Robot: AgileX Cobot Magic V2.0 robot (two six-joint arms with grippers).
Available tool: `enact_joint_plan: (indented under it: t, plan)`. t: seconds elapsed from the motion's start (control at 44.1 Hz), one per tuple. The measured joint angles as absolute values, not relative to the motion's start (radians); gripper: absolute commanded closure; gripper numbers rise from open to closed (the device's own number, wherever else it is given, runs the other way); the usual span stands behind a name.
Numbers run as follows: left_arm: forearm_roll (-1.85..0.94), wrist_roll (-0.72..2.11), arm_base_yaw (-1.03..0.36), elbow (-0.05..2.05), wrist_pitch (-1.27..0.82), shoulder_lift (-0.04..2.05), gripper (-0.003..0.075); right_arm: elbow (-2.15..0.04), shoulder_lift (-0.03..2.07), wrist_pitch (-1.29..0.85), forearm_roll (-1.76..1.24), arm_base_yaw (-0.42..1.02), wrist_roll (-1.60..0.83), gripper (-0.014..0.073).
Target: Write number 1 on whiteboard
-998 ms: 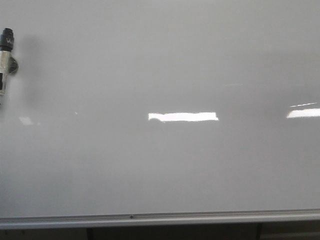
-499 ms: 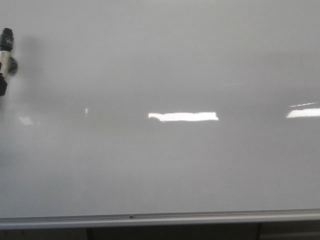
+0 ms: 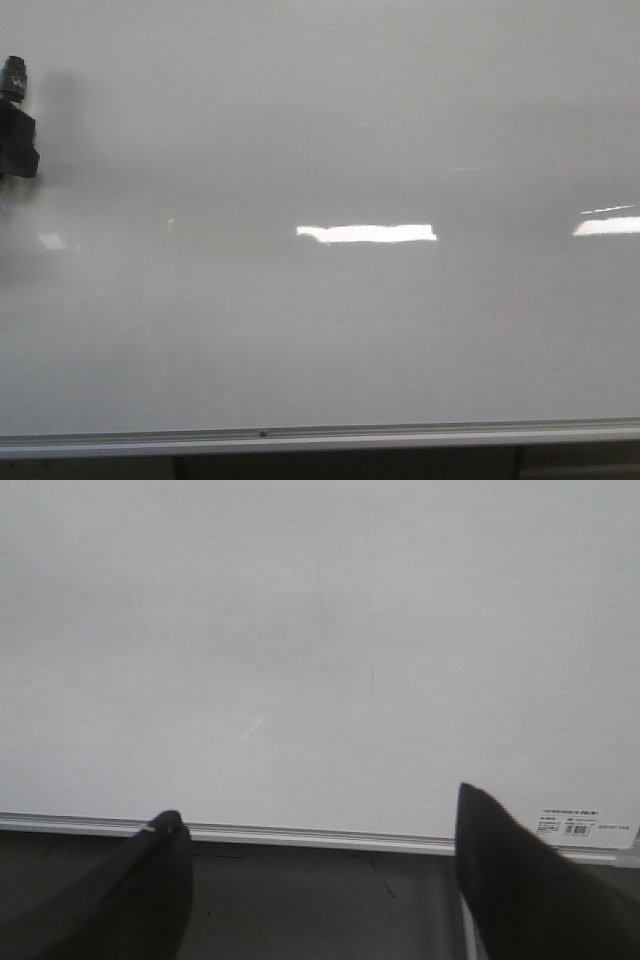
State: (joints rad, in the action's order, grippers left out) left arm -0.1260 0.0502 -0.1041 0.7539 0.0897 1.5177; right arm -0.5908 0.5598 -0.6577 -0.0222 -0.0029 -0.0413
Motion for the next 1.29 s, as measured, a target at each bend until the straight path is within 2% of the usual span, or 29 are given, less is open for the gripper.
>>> enact_joint_plan:
  t: [0.136, 0.204, 0.499, 0.68, 0.885, 1.066, 1.293]
  plan:
    - [-0.126, 0.050, -0.114, 0.759, 0.088, 1.529, 0.0211, -0.591, 0.560, -0.658, -0.022, -0.003, -0.041, 0.0025]
    - [-0.126, 0.050, -0.116, 0.759, 0.082, 1.536, 0.0238, -0.591, 0.560, -0.658, -0.022, -0.003, -0.041, 0.0025]
    - [-0.126, 0.050, -0.116, 0.759, 0.068, 1.552, 0.0577, -0.591, 0.560, -0.658, -0.022, -0.003, -0.041, 0.0025]
    - [-0.126, 0.050, -0.116, 0.759, 0.068, 1.552, 0.0713, -0.591, 0.560, -0.658, -0.022, -0.003, -0.041, 0.0025]
    - [-0.095, 0.050, -0.116, 0.770, 0.000, 1.527, 0.0739, -0.591, 0.560, -0.658, -0.029, -0.003, -0.041, 0.0025]
    - [-0.058, 0.072, -0.129, 0.850, -0.304, 1.434, 0.0739, -0.591, 0.577, -0.675, -0.056, 0.000, -0.041, 0.0025]
    - [-0.054, 0.207, -0.197, 0.950, -0.681, 1.292, 0.0739, -0.663, 0.673, -0.808, -0.157, 0.002, -0.132, 0.0025]
